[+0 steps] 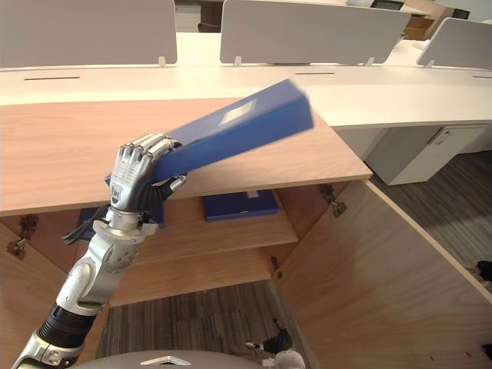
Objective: Walk over to the cabinet, pick up the folder, carry it to the office cabinet, place the folder inside the office cabinet, then close the office cabinet door
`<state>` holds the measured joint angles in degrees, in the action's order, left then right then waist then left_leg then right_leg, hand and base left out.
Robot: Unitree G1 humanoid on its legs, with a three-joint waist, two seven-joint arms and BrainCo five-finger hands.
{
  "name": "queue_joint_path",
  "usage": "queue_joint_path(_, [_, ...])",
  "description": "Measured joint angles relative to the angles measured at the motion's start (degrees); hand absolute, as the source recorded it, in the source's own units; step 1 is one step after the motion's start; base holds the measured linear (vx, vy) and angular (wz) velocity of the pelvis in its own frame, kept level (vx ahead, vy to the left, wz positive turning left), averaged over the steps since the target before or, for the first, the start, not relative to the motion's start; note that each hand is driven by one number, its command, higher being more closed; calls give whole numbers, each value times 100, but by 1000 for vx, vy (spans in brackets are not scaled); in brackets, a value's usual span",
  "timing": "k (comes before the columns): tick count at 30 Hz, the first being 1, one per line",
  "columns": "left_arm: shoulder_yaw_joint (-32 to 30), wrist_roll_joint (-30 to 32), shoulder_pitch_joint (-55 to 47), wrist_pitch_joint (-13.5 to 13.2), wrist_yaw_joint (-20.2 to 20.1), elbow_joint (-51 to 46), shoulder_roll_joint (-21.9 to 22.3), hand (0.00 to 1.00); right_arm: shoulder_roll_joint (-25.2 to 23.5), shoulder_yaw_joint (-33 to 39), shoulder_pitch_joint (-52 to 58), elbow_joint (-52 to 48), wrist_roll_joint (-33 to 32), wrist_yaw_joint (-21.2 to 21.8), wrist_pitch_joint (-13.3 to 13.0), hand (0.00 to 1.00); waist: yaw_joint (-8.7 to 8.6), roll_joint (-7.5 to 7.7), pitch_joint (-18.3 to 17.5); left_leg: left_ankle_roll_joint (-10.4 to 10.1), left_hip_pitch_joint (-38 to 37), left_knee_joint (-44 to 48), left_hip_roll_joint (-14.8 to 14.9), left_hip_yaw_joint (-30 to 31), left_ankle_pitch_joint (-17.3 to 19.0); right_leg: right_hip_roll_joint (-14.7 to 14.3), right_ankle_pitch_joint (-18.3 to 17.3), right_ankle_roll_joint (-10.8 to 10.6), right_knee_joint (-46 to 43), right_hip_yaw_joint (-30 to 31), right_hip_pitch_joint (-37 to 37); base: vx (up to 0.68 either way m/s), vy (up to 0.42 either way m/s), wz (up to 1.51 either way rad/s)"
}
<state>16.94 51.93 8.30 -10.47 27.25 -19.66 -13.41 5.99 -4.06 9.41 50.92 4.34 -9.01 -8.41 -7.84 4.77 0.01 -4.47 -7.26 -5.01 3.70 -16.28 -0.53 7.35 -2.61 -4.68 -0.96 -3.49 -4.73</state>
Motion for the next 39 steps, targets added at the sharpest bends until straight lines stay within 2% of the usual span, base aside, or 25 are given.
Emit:
queue_joint_path(6, [3, -544, -195, -72, 145, -668, 242, 100, -341, -170, 426, -1885, -19, -56, -157, 0, 15, -50, -57, 22, 24, -1, 24, -92, -21, -39, 61, -5, -47, 107, 108, -45, -23, -9])
queue_joint_path(8, [-60, -752, -257, -76, 333, -986, 357, 100, -531, -198, 607, -2861, -63, -177, -282, 0, 14, -72, -68, 43, 100, -2, 44, -99, -33, -62, 130, 8, -49, 113, 204, -81, -21, -5])
queue_joint_path(14, [-448, -1250, -388, -119, 766, -1780, 675, 100, -709, -64, 968, -5089, -68, -367, -560, 0, 12, -93, -53, 53, 198, -3, 73, -79, -52, -104, 213, 16, -51, 115, 313, -73, -20, -2])
queue_joint_path(19, [-561, -1666, -744, -297, 904, -2056, 810, 100, -764, 83, 1015, -6257, -56, -481, -782, 0, 10, -127, -39, 38, 219, -4, 97, -67, -86, -141, 229, 1, -55, 136, 400, -47, -15, -7])
queue_joint_path(28, [-590, -2423, -1154, -512, 846, -2074, 903, 100, -676, 221, 655, -7453, -35, -795, -1047, 0, 33, -129, -39, 36, 220, -1, 95, -75, -182, -141, 252, -21, -19, 150, 403, -4, -1, 0])
queue_joint_path(32, [-539, -3080, -1245, -666, 601, -2072, 910, 100, -454, 214, 288, -7688, -40, -877, -1139, 0, 122, -93, -54, 39, 232, -1, 94, -60, -186, -139, 256, -29, -8, 139, 397, 0, 1, 1])
queue_joint_path(39, [-228, -3683, -1479, -870, 155, -1805, 918, 100, -109, 190, -370, -7729, -196, -837, -1191, 0, 177, -42, -65, 49, 319, -2, 84, 103, -257, -127, 253, -46, -8, 18, 385, -7, 0, 12])
